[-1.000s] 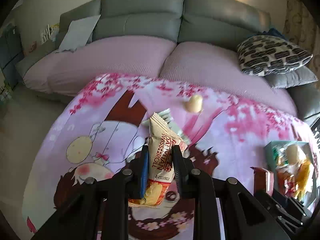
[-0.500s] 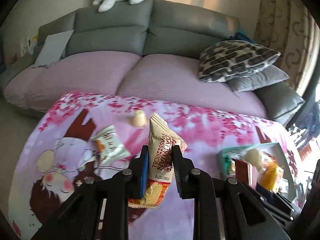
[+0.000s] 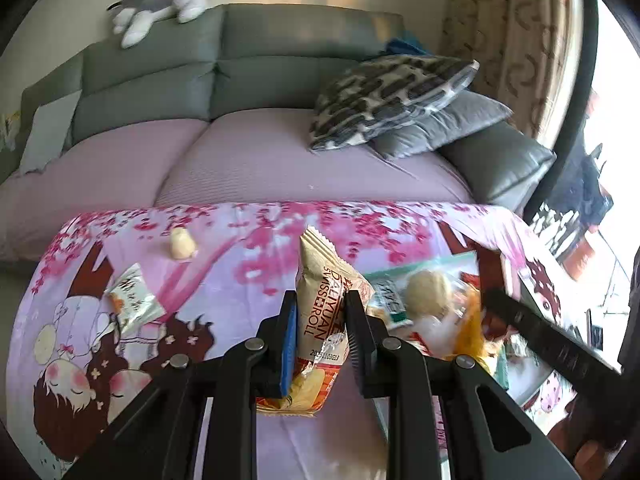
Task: Organize snacks
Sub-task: 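Carry the red box pack and swiss-roll bag over the tray with both tools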
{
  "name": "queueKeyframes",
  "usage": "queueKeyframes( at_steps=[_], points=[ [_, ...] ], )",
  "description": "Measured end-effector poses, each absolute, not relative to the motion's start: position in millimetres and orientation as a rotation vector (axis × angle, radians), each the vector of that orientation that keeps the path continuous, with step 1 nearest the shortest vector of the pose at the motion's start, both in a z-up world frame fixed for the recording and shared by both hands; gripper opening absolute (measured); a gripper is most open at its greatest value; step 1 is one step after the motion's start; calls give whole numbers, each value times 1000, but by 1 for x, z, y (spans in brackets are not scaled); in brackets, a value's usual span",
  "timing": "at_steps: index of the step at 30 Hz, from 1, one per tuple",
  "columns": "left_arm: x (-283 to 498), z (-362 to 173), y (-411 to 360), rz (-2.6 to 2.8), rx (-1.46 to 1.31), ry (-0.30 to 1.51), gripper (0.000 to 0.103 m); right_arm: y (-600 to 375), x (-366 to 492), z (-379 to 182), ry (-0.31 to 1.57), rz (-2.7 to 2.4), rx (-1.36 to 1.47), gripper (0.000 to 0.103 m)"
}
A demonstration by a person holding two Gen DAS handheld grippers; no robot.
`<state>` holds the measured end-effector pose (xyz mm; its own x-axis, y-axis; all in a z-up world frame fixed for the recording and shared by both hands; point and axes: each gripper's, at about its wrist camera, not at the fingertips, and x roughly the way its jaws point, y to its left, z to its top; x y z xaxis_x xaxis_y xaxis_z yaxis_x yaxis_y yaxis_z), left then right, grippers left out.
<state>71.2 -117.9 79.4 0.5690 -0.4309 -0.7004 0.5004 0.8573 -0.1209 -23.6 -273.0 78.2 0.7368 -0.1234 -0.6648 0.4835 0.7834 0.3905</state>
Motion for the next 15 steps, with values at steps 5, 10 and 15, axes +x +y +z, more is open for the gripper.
queueKeyframes(
  at_steps=[5,10,15],
  points=[
    [59,77,-138,-596,129,794,24,-299,-45,85,624,-436,601,42],
    [50,76,-154,-637,146,784,24,-317,-57,84,611,-500,614,42],
    [51,69,-163,-663,119,802,24,-328,-65,82,608,-541,611,42]
  ],
)
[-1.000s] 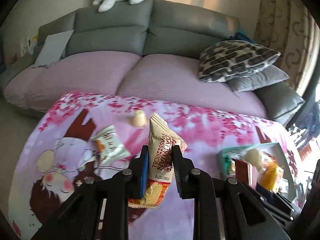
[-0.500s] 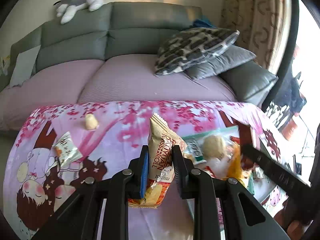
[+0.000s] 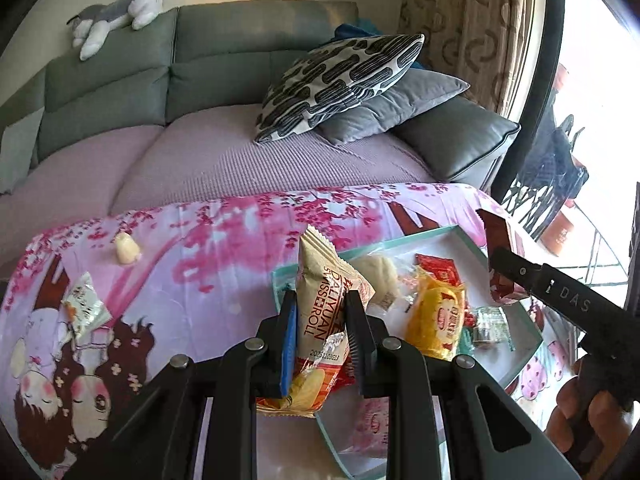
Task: Organize snacks
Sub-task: 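Carry the red box pack and swiss-roll bag over the tray with both tools, then lower both packs into the tray and open both tools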
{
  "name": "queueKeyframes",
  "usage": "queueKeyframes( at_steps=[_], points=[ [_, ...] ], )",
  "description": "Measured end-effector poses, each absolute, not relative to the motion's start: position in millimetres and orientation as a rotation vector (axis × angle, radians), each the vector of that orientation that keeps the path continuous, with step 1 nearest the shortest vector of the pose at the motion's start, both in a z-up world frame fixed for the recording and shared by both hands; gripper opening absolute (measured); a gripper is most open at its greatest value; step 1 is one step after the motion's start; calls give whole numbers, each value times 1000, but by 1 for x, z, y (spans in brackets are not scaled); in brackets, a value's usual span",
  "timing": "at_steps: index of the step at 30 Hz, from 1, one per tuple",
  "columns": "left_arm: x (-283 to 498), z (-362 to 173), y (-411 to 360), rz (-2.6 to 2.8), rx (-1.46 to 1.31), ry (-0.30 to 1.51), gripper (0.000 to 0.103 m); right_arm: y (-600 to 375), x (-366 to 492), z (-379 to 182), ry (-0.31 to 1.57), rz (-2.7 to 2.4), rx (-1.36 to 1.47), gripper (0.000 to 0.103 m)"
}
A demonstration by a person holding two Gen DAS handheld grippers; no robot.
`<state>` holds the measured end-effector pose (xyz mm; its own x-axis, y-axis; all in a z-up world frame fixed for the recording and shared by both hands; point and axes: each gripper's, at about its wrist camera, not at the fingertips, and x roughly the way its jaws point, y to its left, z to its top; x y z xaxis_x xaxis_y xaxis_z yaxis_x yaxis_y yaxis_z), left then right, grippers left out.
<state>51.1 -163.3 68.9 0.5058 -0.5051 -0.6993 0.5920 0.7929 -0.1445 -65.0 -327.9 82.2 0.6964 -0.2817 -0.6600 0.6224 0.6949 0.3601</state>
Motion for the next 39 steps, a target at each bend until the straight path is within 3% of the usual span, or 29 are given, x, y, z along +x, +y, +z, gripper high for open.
queueKeyframes(
  at_steps=[39],
  points=[
    [50,42,-224,-756,78,862,25,-361,-65,35,767,-610,710,42]
  ],
)
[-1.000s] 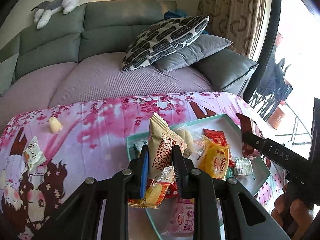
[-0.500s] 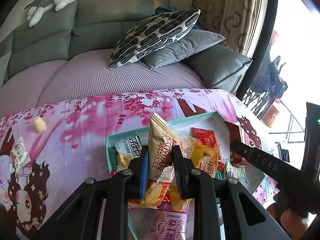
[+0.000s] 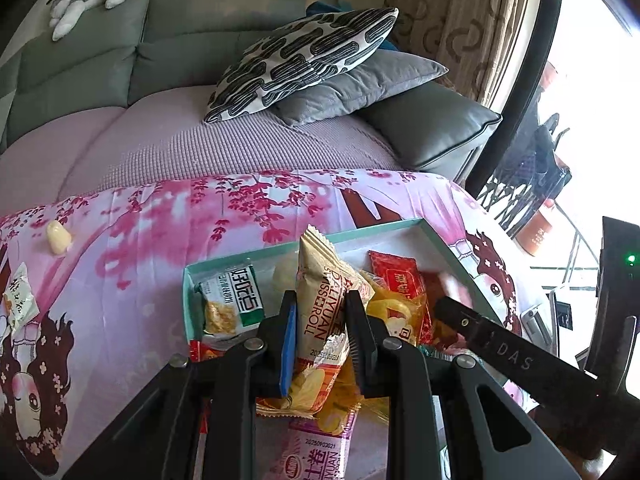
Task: Organize snacks
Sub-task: 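Lower both packs into the tray and open both tools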
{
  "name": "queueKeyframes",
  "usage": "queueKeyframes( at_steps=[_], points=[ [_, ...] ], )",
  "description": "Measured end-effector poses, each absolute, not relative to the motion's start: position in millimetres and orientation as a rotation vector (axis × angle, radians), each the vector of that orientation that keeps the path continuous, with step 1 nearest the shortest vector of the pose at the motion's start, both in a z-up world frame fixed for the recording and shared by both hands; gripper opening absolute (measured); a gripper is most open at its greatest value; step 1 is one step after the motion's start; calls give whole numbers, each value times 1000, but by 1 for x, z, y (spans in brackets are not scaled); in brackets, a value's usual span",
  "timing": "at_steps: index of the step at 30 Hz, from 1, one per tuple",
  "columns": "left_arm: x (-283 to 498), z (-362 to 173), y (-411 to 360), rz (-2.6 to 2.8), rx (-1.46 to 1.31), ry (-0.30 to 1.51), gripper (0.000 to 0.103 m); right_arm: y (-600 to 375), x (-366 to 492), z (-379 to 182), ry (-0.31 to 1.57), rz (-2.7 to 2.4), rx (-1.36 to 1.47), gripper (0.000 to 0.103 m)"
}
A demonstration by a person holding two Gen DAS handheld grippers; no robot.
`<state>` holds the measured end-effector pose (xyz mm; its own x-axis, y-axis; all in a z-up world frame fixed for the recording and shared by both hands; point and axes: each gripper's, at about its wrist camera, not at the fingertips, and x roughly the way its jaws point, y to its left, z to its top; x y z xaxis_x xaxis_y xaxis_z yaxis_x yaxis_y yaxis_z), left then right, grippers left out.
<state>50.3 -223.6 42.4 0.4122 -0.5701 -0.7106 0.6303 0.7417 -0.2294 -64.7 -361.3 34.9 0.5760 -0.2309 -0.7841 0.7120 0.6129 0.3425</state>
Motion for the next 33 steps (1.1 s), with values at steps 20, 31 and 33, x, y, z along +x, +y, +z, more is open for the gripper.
queueKeyframes(
  at_steps=[20,31,33],
  points=[
    [56,42,-219,-734,56,915,48,-362,-64,34,787,-626,702,43],
    [74,49,-189,-575,24,948,61,-356,-65,47,740,-613,679,42],
    [79,47,-182,-537,18,957,61,-355,-64,47,742,-610,674,42]
  ],
)
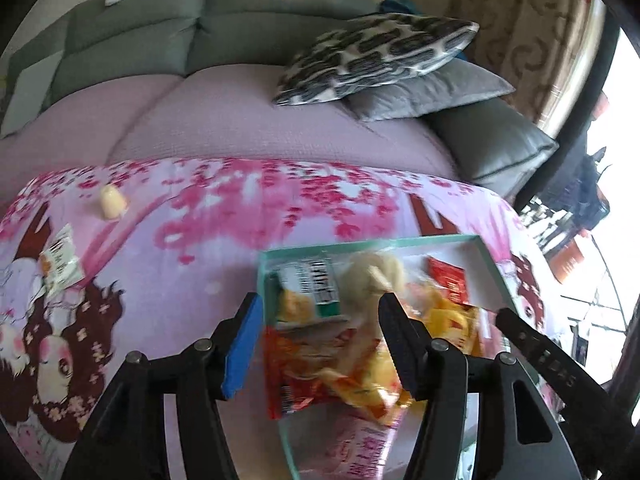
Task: Organize snacks
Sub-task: 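Lower both packs into the tray and open both tools, then withdraw both tools from the tray toward the last snacks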
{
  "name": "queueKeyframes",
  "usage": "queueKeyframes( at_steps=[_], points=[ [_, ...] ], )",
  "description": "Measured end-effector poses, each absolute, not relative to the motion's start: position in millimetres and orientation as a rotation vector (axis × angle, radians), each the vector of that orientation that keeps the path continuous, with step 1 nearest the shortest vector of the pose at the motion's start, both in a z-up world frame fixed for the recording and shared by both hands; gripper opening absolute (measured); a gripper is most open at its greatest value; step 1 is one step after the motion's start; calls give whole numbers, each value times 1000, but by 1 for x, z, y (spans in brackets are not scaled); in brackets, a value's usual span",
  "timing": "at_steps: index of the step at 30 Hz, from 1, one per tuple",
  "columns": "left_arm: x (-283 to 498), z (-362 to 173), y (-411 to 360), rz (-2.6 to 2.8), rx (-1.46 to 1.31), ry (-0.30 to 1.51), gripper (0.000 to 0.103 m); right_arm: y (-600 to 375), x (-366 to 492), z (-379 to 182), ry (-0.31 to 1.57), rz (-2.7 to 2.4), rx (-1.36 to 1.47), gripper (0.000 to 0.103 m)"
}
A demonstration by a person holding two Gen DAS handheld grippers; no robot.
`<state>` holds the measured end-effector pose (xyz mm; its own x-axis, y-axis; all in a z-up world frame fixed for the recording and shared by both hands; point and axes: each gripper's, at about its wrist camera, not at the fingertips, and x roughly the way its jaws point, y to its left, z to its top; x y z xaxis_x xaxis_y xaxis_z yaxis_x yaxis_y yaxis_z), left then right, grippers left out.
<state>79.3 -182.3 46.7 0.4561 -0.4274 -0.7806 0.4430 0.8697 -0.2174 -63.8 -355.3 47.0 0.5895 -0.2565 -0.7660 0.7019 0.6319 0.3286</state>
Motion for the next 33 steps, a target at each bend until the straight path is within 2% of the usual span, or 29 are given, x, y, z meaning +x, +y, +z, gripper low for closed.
queueKeyframes(
  at_steps=[6,7,8,10,13,16,21,24,25,33],
  points=[
    [91,36,-167,-456,-6,998,62,-349,-61,52,733,-597,643,42],
    [92,35,-164,-447,-8,1002,63,-347,-59,52,736,-592,634,42],
    [93,34,-162,-439,-10,1006,71,-346,-58,52,738,-590,631,43],
    [95,33,-159,-419,-14,1007,81,-344,-55,52,746,-587,621,50],
    [96,33,-156,-399,-10,1004,82,-340,-52,52,756,-591,594,61],
    [98,31,-154,-378,1,1005,86,-337,-49,51,770,-602,566,68],
    [99,27,-151,-349,13,1009,86,-333,-43,48,801,-601,526,79],
    [100,26,-148,-332,5,1004,95,-329,-39,48,807,-594,500,88],
    [101,26,-147,-326,0,1002,100,-328,-38,47,810,-589,492,89],
    [105,22,-140,-293,-23,1010,100,-321,-31,45,829,-571,455,96]
  ],
)
